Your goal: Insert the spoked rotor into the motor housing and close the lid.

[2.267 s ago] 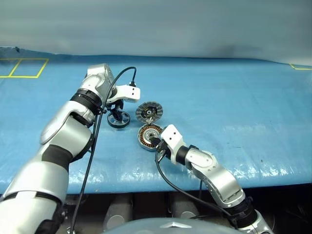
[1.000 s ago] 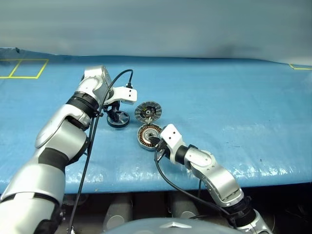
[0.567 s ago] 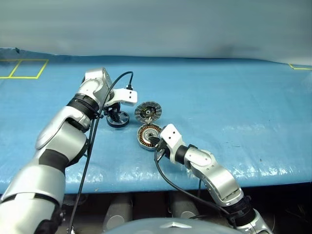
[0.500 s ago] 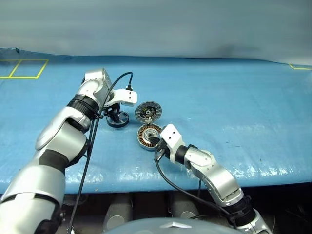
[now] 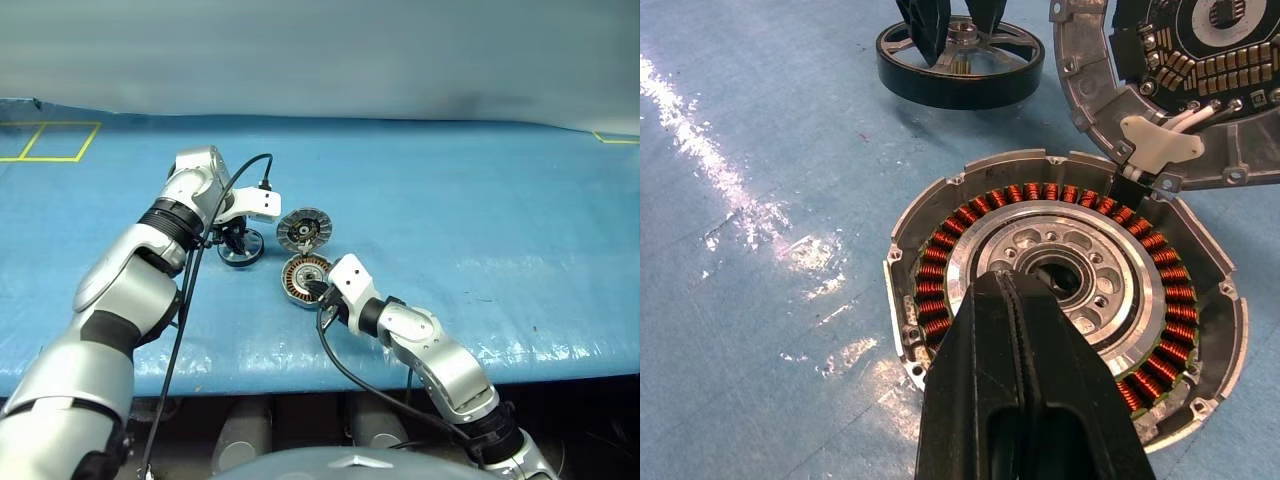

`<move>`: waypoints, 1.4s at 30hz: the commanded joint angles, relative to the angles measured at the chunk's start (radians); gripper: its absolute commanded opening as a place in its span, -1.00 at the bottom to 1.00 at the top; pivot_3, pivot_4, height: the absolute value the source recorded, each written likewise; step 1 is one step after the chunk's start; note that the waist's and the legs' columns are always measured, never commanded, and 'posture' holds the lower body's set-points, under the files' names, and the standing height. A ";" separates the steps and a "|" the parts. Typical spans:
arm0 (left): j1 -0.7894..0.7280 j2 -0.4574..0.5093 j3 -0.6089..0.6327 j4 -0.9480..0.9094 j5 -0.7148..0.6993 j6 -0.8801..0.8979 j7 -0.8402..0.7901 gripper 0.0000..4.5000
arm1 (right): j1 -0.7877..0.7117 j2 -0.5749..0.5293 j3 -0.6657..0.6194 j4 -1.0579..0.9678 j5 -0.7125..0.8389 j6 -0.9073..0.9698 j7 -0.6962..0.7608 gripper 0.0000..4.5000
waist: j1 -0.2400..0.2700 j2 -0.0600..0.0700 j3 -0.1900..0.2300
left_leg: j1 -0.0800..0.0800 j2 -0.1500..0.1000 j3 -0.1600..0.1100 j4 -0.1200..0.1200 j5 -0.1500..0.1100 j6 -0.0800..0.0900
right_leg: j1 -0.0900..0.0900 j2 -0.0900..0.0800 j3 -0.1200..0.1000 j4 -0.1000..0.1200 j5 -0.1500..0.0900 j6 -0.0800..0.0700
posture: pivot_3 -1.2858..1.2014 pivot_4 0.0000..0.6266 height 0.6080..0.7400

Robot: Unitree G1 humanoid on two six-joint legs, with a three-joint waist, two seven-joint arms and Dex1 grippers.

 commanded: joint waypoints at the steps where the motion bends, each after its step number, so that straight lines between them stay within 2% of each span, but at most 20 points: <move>1: -0.002 0.015 0.029 -0.015 -0.007 -0.018 0.016 -0.35 | -0.004 0.007 -0.007 -0.010 -0.002 -0.006 -0.005 -1.00 | 0.000 0.000 0.000 | 0.000 0.000 0.000 0.000 0.000 0.000 | 0.000 0.000 0.000 0.000 0.000 0.000 | 0.03 -0.52 1.00; 5: 0.060 0.129 0.064 -0.184 -0.044 -0.067 -0.048 -0.35 | 0.006 0.003 -0.021 -0.034 -0.001 -0.001 -0.014 -1.00 | -0.012 0.000 0.000 | 0.000 0.000 0.000 0.000 0.000 0.000 | -0.001 0.000 0.000 0.000 0.000 0.000 | 0.03 -0.52 1.00; 8: 0.176 0.282 0.072 -0.461 -0.129 -0.058 -0.111 -0.35 | 0.022 -0.004 -0.034 -0.055 0.000 0.004 -0.021 -1.00 | -0.016 0.000 0.000 | -0.001 0.000 0.000 -0.002 0.000 0.000 | -0.002 0.000 0.001 0.001 0.000 -0.001 | 0.03 -0.52 1.00; 12: 0.346 0.495 0.110 -0.839 -0.318 0.036 -0.115 -0.35 | 0.046 -0.014 -0.057 -0.073 0.002 0.011 -0.035 -1.00 | -0.011 0.001 0.000 | -0.001 0.000 0.000 -0.004 0.000 0.000 | -0.004 0.000 0.002 0.001 -0.002 -0.003 | 0.03 -0.52 1.00; 14: 0.437 0.552 0.180 -0.995 -0.399 0.107 -0.115 -0.35 | 0.061 -0.023 -0.073 -0.085 0.008 0.014 -0.034 -1.00 | 0.000 0.000 0.001 | -0.001 0.000 -0.001 -0.004 0.000 0.000 | -0.002 -0.001 0.002 0.001 -0.003 -0.003 | 0.03 -0.52 1.00; 17: 0.540 0.578 0.281 -1.153 -0.490 0.210 -0.101 -0.35 | 0.082 -0.038 -0.101 -0.103 0.025 0.011 -0.021 -1.00 | 0.013 0.000 0.001 | 0.000 -0.002 -0.001 -0.001 0.000 0.000 | 0.000 -0.001 0.002 0.000 -0.007 -0.007 | 0.03 -0.52 1.00; 20: 0.633 0.503 0.419 -1.291 -0.636 0.367 -0.009 -0.35 | 0.108 -0.051 -0.160 -0.110 0.075 -0.041 0.020 -1.00 | 0.019 0.000 0.001 | 0.000 -0.001 -0.001 0.000 0.000 0.001 | 0.001 -0.001 0.002 0.000 -0.007 -0.007 | 0.03 -0.52 1.00; 26: 0.743 0.346 0.534 -1.385 -0.738 0.504 0.229 -0.35 | 0.179 -0.052 -0.262 -0.086 0.168 -0.250 0.127 -1.00 | 0.015 0.000 0.001 | 0.002 0.000 0.000 0.000 0.001 0.001 | 0.002 -0.001 0.001 0.002 -0.006 -0.007 | 0.03 -0.52 1.00; 30: 0.774 0.253 0.556 -1.400 -0.757 0.513 0.379 -0.35 | 0.240 -0.040 -0.304 -0.040 0.187 -0.379 0.158 -1.00 | 0.017 0.000 0.001 | 0.003 0.000 0.000 -0.001 0.001 0.001 | 0.002 0.000 0.001 0.002 -0.006 -0.007 | 0.03 -0.52 1.00; 37: 0.836 0.166 0.555 -1.394 -0.790 0.461 0.526 -0.35 | 0.318 -0.034 -0.349 0.055 0.222 -0.505 0.203 -1.00 | 0.019 0.000 0.001 | 0.003 -0.001 0.001 -0.001 0.001 0.001 | 0.003 -0.002 0.002 0.001 -0.006 -0.007 | 0.03 -0.52 1.00; 42: 0.870 0.113 0.529 -1.373 -0.773 0.405 0.622 -0.35 | 0.358 -0.039 -0.336 0.123 0.204 -0.555 0.227 -1.00 | 0.020 0.001 0.001 | 0.003 -0.001 0.001 -0.001 0.001 0.001 | 0.002 -0.002 0.002 0.001 -0.006 -0.008 | 0.03 -0.52 1.00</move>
